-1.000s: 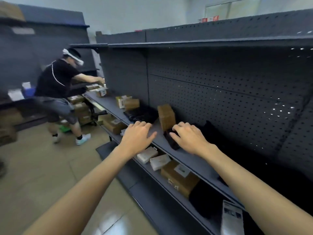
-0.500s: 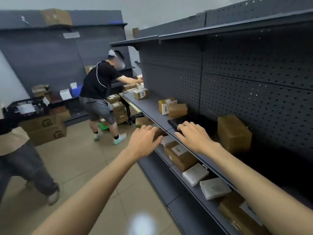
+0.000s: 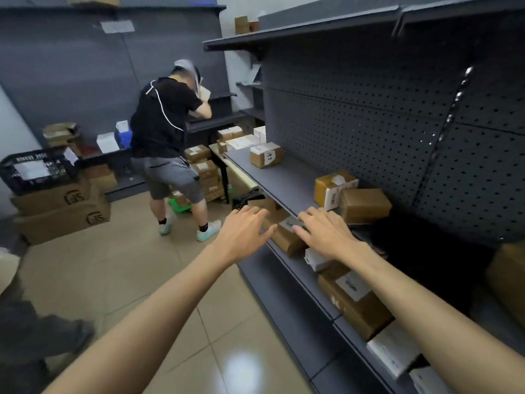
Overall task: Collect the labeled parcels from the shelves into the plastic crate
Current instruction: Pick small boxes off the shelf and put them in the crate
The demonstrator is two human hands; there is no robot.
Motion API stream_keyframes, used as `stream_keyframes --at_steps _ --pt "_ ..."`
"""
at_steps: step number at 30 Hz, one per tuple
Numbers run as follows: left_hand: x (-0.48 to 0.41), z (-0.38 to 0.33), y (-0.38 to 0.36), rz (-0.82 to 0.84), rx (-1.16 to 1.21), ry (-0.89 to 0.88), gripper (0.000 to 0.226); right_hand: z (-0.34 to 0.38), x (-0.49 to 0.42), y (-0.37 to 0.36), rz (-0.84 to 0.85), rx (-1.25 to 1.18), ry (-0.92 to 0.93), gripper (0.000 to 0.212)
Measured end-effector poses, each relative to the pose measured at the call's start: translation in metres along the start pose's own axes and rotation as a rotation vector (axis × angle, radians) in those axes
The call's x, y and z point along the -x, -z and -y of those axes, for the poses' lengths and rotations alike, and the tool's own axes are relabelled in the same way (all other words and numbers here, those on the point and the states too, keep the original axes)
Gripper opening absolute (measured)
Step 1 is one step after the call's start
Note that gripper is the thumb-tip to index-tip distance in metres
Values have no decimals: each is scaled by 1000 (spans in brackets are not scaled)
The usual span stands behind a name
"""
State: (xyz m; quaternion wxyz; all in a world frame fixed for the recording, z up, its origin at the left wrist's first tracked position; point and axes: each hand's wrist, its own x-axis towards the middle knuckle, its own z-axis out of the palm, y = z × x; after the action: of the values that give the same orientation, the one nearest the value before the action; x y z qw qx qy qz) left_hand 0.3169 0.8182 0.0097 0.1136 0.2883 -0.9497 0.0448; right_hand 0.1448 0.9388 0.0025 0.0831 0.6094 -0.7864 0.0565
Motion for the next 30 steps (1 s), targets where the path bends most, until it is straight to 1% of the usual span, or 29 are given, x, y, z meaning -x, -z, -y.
stream_keyframes --at_steps 4,7,10,15,19,24,30 --pt "-65 42 -17 29 32 -135 46 -2 -48 -14 28 -11 -171 42" --pt "-113 61 -28 31 29 -261 48 -7 -75 -20 32 -6 -316 41" --pt "-154 67 -39 31 71 -374 50 -10 -91 -25 43 -6 -435 39" --pt "-212 61 -57 35 106 -505 53 -30 -115 -34 36 -28 -614 41" --pt "-257 54 -77 5 138 -594 53 -51 -139 -51 -2 -88 -720 36" --pt "-303 45 -111 23 150 -660 51 -71 -158 -78 -58 -115 -814 32" --pt "-335 27 -133 34 229 -707 50 -73 -163 -92 -27 -165 -913 33"
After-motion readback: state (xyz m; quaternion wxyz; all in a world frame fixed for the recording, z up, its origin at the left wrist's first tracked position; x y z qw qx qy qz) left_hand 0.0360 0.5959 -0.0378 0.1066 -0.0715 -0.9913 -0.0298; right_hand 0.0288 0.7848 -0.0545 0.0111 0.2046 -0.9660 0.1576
